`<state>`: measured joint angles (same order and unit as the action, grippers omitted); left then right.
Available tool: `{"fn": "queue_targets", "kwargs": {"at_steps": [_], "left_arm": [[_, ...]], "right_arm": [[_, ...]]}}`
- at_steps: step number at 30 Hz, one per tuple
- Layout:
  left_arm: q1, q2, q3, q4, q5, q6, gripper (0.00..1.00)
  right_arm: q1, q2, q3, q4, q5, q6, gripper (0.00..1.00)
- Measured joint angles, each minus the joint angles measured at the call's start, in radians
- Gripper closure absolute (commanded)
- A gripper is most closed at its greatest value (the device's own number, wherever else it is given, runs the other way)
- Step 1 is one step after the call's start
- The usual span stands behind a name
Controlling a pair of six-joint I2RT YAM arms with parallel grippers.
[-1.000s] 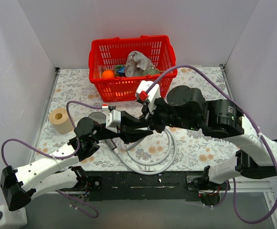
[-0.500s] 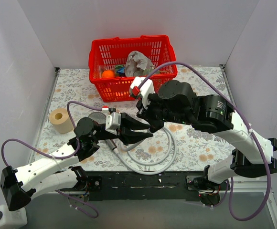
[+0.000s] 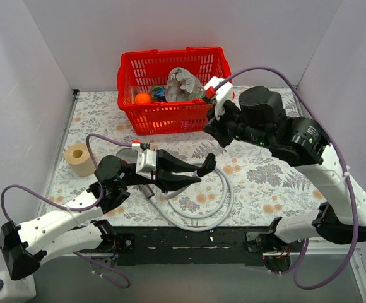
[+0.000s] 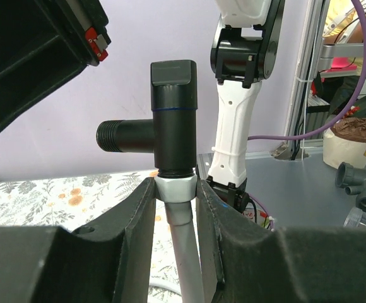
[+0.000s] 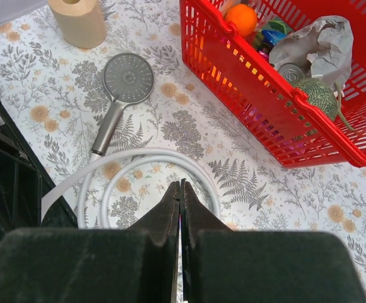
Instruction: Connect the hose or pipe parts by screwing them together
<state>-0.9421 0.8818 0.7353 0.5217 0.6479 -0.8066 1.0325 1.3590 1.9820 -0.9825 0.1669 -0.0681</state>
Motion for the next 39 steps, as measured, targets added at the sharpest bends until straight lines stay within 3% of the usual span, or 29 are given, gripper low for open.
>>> {"fn": "queue_targets", "kwargs": {"at_steps": [16, 39], "left_arm": [[0.0, -0.013, 0.001, 0.0, -0.002, -0.003, 1.0], [-0.004, 0.003, 0.033, 0.017, -0.079, -0.012, 1.0]], "right_arm": [[-0.036, -0.15, -0.232, 0.085, -0.277, -0.036, 0.99], [-0.043, -0.257, -0.336, 0.116, -0.362, -0.012, 0.99]]}}
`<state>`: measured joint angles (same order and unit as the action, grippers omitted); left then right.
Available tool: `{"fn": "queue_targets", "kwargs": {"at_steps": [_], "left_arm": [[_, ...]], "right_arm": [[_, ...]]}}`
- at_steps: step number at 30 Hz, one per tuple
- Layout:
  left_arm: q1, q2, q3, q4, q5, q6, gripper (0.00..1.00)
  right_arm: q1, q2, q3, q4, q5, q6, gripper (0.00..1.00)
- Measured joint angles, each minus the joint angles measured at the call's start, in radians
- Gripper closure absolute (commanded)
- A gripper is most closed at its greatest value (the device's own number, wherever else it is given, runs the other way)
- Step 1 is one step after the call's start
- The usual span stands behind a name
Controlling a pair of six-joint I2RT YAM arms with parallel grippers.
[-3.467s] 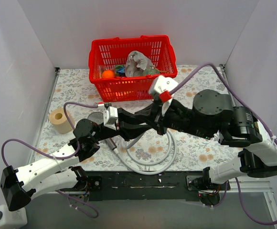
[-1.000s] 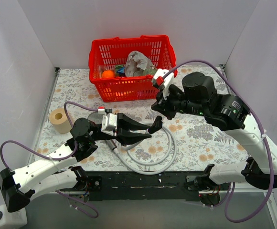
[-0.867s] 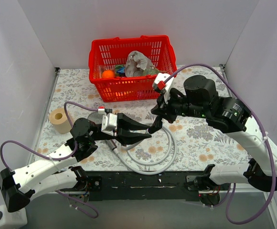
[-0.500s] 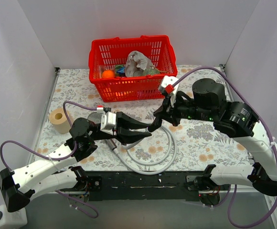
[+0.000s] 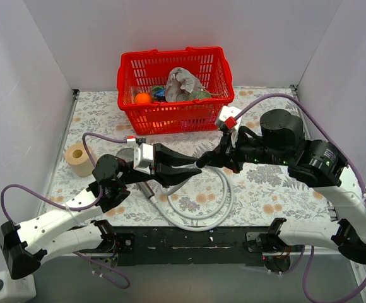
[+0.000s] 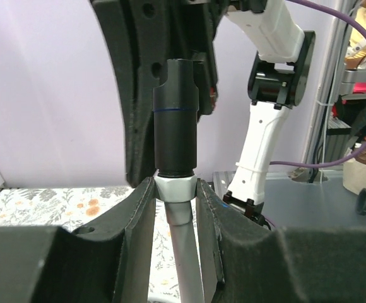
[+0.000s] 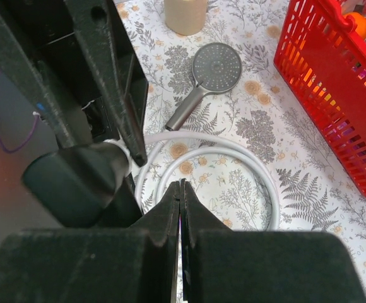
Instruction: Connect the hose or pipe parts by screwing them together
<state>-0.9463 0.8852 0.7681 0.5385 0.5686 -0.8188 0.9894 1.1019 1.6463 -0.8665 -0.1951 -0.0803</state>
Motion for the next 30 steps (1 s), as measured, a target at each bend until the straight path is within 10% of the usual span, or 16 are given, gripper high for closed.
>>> {"fn": "queue_targets", "kwargs": {"at_steps": [30], "left_arm": [[0.0, 0.046, 0.007, 0.014, -0.12, 0.094, 1.0]], "right_arm": [[0.01, -0.045, -0.032, 0.006, -0.138, 0.103, 0.99]]}}
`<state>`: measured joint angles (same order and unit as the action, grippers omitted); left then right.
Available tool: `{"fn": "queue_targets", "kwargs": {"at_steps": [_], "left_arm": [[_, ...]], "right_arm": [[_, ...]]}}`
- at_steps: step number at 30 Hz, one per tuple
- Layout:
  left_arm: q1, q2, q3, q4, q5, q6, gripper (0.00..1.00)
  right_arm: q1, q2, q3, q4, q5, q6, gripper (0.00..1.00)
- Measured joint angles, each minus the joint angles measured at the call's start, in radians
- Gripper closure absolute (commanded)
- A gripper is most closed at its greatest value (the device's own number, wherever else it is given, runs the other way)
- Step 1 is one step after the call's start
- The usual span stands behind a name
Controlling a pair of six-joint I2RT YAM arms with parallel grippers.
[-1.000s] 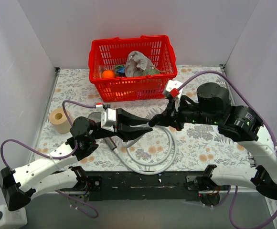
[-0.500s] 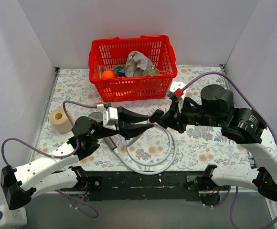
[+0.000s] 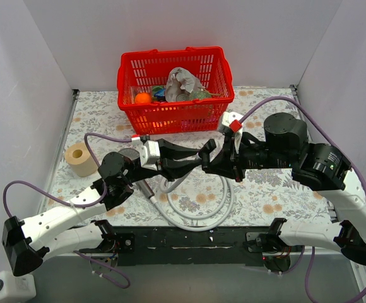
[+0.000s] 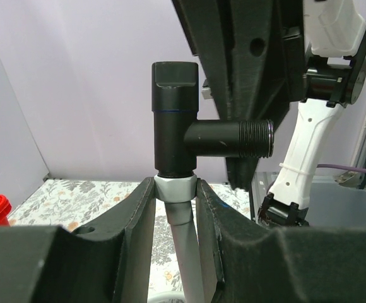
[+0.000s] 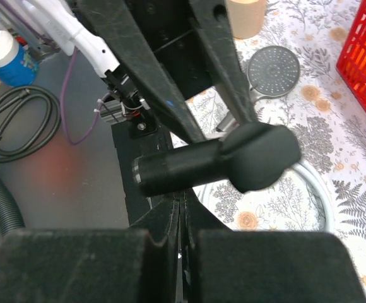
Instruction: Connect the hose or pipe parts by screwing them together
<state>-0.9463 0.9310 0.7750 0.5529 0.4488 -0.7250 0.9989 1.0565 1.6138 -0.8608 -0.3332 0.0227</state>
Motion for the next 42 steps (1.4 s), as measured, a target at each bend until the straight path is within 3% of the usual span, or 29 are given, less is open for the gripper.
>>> {"fn": "queue_targets", "kwargs": {"at_steps": [7, 21, 33, 42], "left_arm": [[-0.001, 0.022, 0.008, -0.01, -0.001, 0.036, 1.0], [-0.026, 0.025, 0.01, -0.068, 0.01, 0.075, 1.0], [-0.033, 0.026, 0.01, -0.126, 0.017, 0.082, 1.0], [-0.046, 0.013, 0.01, -0.127, 0.095, 0.071, 1.0]], "right_arm": [[0.068, 0.02, 0.0, 0.04, 0.002, 0.008, 0.99], [0.167, 0.077, 0.055, 0.085, 0.243, 0.028, 0.99], [0.206, 0.214, 0.197, 0.023, 0.423, 0.049, 0.99], [0.205, 0.376, 0.439, -0.088, 0.504, -0.006, 0.99]]}}
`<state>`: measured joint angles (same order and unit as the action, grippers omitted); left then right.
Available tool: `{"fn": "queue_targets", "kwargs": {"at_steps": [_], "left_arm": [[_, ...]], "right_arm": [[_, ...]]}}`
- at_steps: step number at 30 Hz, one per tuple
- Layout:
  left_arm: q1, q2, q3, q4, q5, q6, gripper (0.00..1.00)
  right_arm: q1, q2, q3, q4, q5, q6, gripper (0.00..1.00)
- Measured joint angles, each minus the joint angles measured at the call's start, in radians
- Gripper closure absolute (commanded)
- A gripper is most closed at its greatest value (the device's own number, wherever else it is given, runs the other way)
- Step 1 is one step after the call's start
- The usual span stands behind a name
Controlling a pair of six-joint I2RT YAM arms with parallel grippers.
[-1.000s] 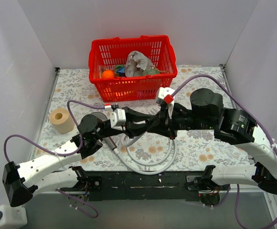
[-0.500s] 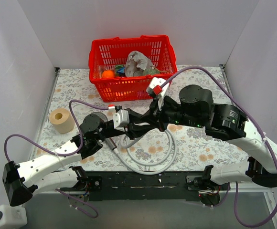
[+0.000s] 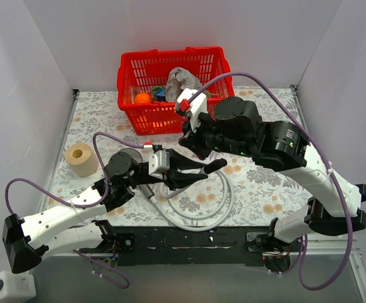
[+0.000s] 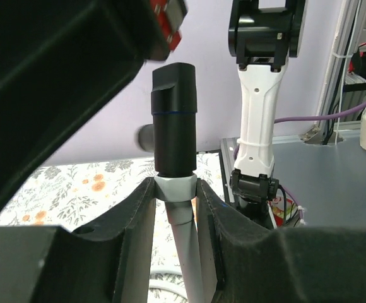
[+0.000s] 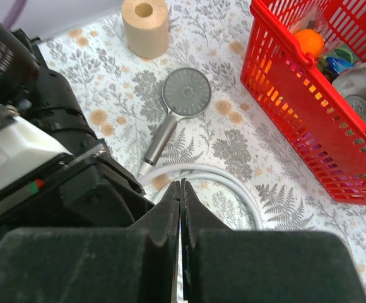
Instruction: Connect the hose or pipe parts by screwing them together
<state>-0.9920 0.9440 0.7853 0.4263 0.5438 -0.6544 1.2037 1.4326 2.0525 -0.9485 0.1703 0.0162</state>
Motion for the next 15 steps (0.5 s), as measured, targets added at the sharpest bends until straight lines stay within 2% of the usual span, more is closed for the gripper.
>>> {"fn": "queue_targets", "kwargs": {"at_steps": [8, 15], "left_arm": [[0.0, -0.025, 0.002, 0.0, 0.036, -0.026, 1.0], [0.0, -0.035, 0.008, 0.001, 0.043, -0.041, 1.0]], "right_arm": [[-0.018, 0.009, 0.002, -0.074, 0.048, -0.052, 0.99], [-0.139, -0.146, -0.183, -0.056, 0.055, -0.062, 0.99]]}}
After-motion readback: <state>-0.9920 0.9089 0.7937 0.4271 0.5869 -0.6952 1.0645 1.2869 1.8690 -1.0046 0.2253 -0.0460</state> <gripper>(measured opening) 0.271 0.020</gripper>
